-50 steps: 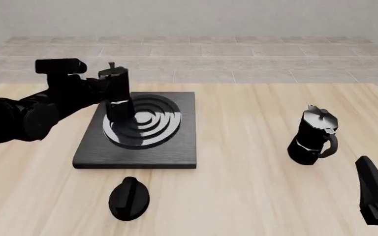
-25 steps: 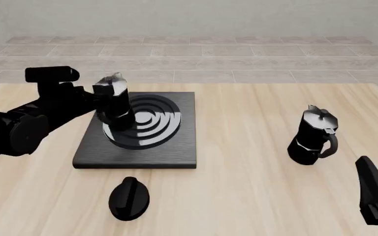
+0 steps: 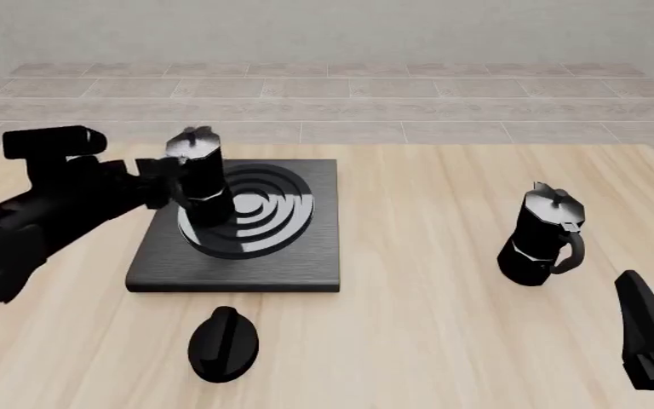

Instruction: Put both moka pots on the stove.

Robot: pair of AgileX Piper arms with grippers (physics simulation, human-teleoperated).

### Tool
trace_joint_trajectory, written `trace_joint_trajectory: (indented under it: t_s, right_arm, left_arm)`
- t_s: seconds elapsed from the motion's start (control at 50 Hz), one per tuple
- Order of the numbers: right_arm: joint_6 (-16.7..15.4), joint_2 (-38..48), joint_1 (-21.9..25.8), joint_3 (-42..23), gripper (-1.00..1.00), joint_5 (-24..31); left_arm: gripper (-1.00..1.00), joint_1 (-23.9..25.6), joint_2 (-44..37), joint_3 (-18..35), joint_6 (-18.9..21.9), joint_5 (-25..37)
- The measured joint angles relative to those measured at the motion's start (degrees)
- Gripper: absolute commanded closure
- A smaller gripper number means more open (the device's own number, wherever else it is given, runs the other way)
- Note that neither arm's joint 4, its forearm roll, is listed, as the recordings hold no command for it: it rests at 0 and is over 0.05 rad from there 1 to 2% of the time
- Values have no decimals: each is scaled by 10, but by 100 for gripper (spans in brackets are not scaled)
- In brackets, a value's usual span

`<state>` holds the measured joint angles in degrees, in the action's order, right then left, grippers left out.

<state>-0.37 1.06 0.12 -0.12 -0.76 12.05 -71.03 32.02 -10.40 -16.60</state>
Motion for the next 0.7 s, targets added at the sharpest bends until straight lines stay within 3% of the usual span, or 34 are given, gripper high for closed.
trace_joint_trajectory:
  t_s: [0.46, 0.7]
  right_arm:
    - [0, 0, 0, 0, -100, 0]
    - [0, 0, 0, 0, -100, 0]
  left_arm:
    - [-100, 12, 264, -125, -59, 88]
    - [-100, -5, 398, -199, -79, 105]
